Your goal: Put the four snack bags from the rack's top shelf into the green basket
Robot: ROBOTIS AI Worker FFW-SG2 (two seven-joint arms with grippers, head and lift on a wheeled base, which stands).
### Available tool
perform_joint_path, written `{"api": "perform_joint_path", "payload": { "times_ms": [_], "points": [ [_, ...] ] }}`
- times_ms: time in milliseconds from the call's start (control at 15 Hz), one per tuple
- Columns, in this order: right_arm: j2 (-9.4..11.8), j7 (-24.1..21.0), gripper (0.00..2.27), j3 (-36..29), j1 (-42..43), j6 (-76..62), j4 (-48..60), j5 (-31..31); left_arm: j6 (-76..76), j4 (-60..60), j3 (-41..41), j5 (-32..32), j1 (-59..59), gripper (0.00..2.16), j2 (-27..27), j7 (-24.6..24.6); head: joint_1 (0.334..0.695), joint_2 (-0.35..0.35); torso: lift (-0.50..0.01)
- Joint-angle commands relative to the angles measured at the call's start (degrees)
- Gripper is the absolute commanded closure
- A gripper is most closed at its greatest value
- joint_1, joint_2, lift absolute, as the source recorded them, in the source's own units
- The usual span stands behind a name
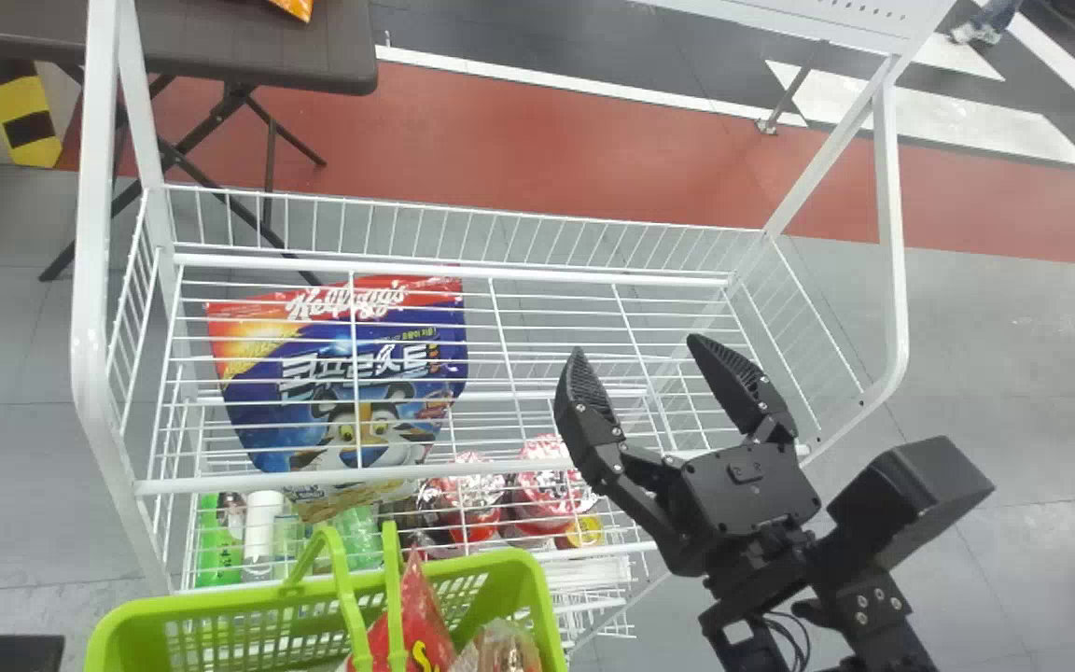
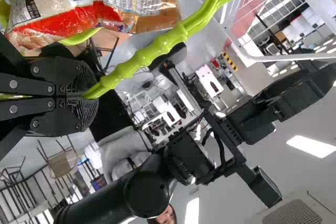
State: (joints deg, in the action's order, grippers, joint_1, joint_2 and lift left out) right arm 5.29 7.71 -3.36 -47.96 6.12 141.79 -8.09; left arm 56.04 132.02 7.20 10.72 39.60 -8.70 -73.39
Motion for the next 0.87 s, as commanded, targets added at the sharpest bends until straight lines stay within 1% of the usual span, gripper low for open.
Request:
{"api": "perform_joint_path", "payload": {
  "times_ms": [0,800],
  "points": [
    [0.07,-0.06,0.02,0.02,-0.03,0.0,-0.02,-0.09,0.0,0.08,0.01,0.01,0.04,1.76,0.0,0.0,0.695,-0.35,0.0],
    [0.07,0.2,0.03,-0.51,0.32,-0.36,-0.28,-0.18,0.0,0.08,0.01,-0.08,0.12,1.76,0.0,0.09,0.695,-0.35,0.0]
  ]
}}
